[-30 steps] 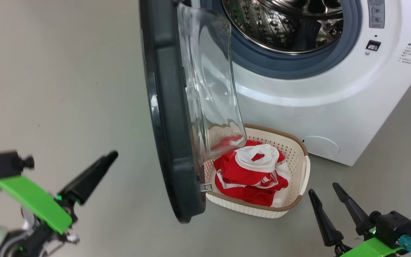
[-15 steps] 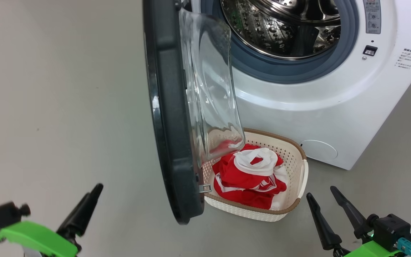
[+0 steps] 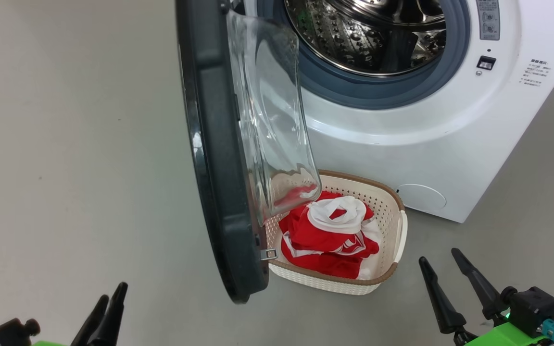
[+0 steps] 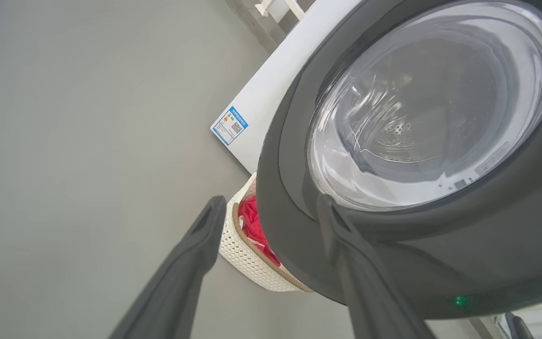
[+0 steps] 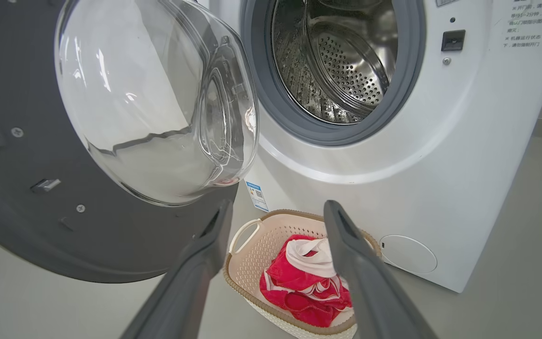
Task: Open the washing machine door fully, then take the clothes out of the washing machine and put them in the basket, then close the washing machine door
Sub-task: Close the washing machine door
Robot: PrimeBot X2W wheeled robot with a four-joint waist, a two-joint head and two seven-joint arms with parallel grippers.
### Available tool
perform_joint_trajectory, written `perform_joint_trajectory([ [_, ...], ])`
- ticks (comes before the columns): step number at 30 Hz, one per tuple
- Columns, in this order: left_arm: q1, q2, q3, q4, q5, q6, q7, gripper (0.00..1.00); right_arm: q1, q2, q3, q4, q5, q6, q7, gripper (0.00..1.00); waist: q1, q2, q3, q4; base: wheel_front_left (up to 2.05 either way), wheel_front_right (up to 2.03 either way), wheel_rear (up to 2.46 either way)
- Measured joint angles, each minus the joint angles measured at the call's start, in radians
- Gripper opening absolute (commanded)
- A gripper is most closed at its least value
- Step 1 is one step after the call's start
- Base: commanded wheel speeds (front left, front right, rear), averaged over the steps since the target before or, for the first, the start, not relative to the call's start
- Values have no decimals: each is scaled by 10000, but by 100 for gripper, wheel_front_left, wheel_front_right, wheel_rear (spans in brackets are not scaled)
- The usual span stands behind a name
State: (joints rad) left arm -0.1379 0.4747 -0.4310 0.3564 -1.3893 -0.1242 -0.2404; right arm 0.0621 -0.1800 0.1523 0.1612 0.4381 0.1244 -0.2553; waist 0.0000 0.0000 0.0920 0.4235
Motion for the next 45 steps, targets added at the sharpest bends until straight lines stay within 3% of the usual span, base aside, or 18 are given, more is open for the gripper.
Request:
perform_joint_trajectory([
  [4, 15, -209, 245, 407, 1147, 0, -92, 100, 0, -2, -130, -48, 0, 0, 0, 100, 0, 0, 31, -85, 0, 0, 0],
  [12, 644, -1616, 2775, 276, 4504, -10, -92, 100, 0, -19, -366, -163, 0, 0, 0, 100, 0, 0, 3, -238, 0, 0, 0],
  [20, 1020, -3106, 5020, -731, 8234, -10, -94, 100, -1, -29, -539, -236, 0, 0, 0, 100, 0, 0, 15, -293, 0, 0, 0],
  [25, 1248, -3703, 5469, -1559, 10101, -12, -94, 100, -2, -33, -621, -278, 0, 0, 0, 100, -1, 0, 34, -319, 0, 0, 0],
  [31, 1441, -4088, 5866, -1950, 10893, -12, -94, 100, -1, -35, -685, -293, 0, 0, 0, 100, 0, 0, 12, -322, 0, 0, 0],
  [45, 1625, -4282, 5965, -1586, 11346, -12, -94, 100, 2, -27, -688, -268, -2, 0, 0, 100, 0, 0, -11, -290, 0, 0, 0],
])
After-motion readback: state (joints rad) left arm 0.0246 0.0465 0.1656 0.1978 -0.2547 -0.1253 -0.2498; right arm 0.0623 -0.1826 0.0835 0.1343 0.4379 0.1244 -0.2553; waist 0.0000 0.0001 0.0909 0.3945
